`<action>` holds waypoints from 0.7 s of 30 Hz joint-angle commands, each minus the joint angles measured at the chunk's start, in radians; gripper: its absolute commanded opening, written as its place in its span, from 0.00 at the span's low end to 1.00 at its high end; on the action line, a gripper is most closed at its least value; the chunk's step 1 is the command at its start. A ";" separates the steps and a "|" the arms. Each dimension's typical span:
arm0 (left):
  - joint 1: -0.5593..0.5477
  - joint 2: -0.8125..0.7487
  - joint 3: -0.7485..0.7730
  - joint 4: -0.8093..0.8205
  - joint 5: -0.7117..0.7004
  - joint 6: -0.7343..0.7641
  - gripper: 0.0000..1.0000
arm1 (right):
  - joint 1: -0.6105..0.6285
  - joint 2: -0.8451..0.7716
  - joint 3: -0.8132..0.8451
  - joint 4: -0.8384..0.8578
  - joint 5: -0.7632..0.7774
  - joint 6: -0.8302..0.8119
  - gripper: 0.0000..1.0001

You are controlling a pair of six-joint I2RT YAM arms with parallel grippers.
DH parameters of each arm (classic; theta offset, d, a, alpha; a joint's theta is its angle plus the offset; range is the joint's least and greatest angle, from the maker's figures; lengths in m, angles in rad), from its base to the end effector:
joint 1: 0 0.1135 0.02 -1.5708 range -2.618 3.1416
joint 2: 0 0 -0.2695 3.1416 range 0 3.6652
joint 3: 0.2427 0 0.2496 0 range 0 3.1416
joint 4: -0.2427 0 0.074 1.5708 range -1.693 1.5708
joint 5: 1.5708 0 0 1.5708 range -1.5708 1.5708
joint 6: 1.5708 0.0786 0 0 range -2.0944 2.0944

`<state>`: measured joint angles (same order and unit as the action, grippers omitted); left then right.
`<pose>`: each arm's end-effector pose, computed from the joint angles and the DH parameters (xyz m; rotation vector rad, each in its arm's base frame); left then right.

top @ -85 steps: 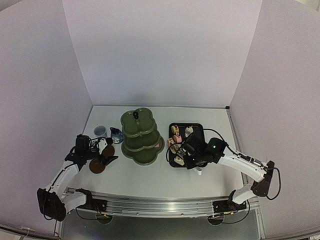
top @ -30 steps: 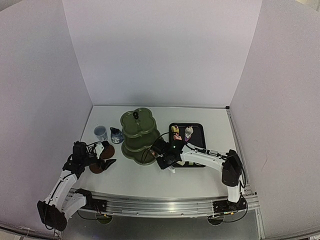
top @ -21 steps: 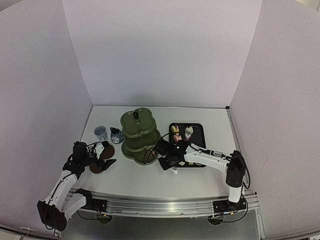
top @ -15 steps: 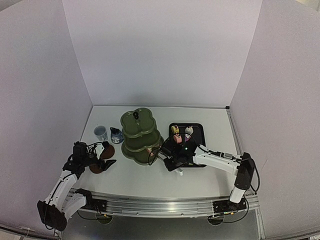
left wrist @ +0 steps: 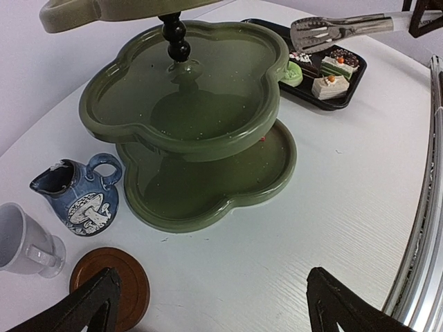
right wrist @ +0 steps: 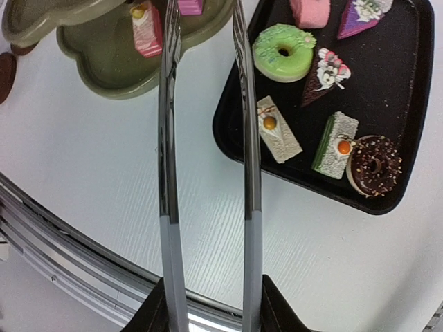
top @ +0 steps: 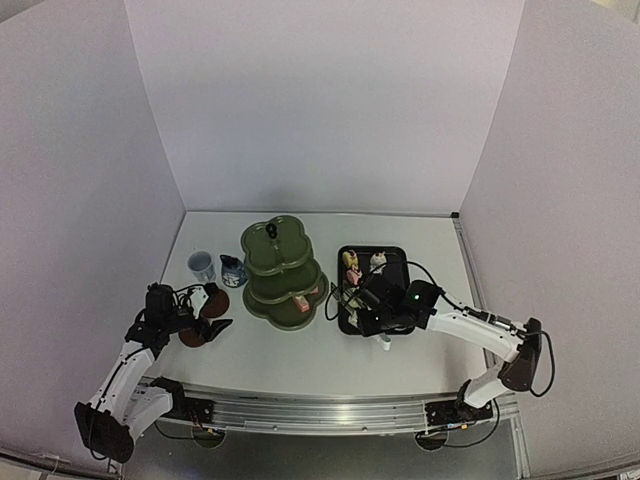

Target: Serve the afternoon tea

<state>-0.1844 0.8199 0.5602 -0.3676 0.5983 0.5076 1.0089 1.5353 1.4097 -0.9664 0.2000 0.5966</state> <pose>0.1867 -0.0799 0.2247 1.0158 1.8503 -0.4635 0.1879 0.2692 0.2779 -0.4797 2.6114 0.2810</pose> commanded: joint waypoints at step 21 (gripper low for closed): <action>-0.003 0.012 -0.030 0.026 -0.009 0.009 0.94 | -0.286 0.187 0.169 -0.012 -0.027 -0.181 0.39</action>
<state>-0.1844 0.8208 0.5408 -0.3669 0.5972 0.5083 0.7307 1.6986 1.5187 -0.9953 0.2163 0.4775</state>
